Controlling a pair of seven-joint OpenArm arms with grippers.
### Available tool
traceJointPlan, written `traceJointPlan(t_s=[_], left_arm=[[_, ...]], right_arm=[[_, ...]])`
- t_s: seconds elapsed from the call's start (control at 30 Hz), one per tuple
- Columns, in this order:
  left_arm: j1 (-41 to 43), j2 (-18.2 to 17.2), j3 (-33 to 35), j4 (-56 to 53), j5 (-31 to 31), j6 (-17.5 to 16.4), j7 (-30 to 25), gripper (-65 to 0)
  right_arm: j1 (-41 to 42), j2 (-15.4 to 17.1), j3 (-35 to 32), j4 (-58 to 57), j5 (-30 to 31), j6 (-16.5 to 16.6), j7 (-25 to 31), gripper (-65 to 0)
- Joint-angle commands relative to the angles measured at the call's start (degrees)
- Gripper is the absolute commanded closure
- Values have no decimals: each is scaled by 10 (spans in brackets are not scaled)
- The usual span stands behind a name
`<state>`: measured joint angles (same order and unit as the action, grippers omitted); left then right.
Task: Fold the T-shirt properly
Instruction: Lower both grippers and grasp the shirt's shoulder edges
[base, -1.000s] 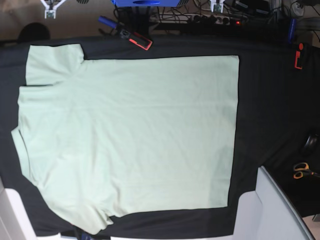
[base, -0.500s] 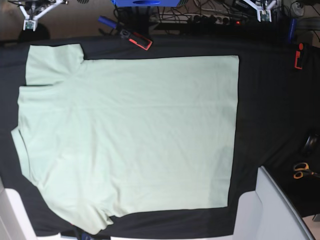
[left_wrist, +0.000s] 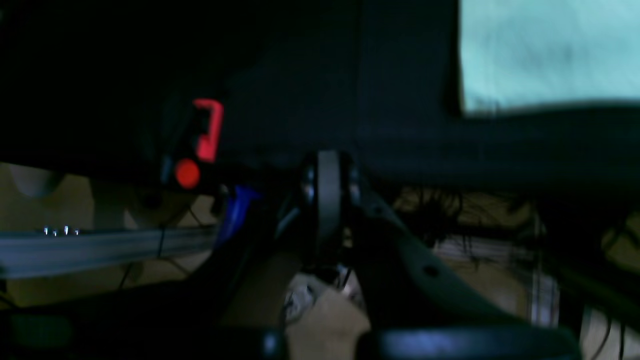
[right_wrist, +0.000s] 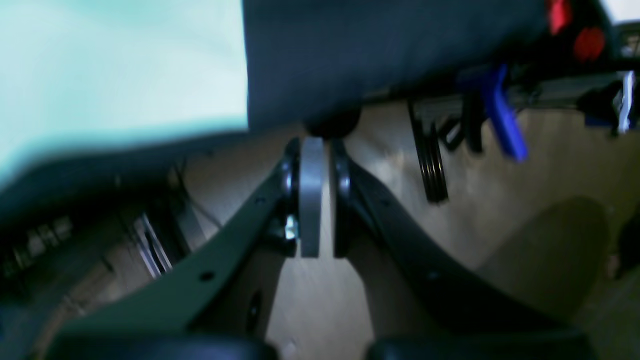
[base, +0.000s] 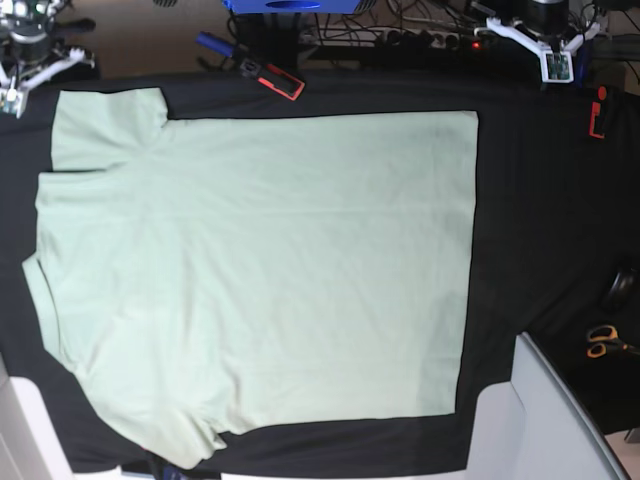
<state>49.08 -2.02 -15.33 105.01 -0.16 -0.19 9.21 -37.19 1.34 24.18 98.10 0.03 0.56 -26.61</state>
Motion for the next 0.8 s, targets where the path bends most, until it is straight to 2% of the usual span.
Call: traceJointPlan(t_s=[0.0,0.07,0.13,0.2,0.4,0.5,0.57,0.67,0.73,0.77], left_arm=[[-4,0,-2,11,0,4,-13,0],[-16,0,-2,11,0,4,-13,0],[-28,0,-2,10,0,4,-13,0],[-34,-3,-3,9,0,4,-13,0],[-44,-5,-23,6,0,4,-13,0],[-52,-5,-41,6,0,3,-13,0],[-59,-5,-44,4,0,3,-13,0],[-60,-5,-47,-2,0,3,-13,0],[-65,-5,-47,-3,0,3,-13,0],[-65,-5,-47,-5,-1,3,-10,0]], right_arm=[[12,-4,7,11,-1,18,11,-35],[37,-24,29,11,11,80,11,-35],[66,-52,82,12,55,164,6,-36],[93,-64,131,9,88,225,-6,-41],[155,-61,240,-23,170,305,-101,-44],[182,-61,289,-31,186,348,-148,-64],[191,-61,305,-31,186,391,-181,-170],[204,-65,335,-42,186,394,-218,-389],[214,-65,357,-60,186,394,-228,-473],[218,-64,369,-70,186,394,-232,-490]])
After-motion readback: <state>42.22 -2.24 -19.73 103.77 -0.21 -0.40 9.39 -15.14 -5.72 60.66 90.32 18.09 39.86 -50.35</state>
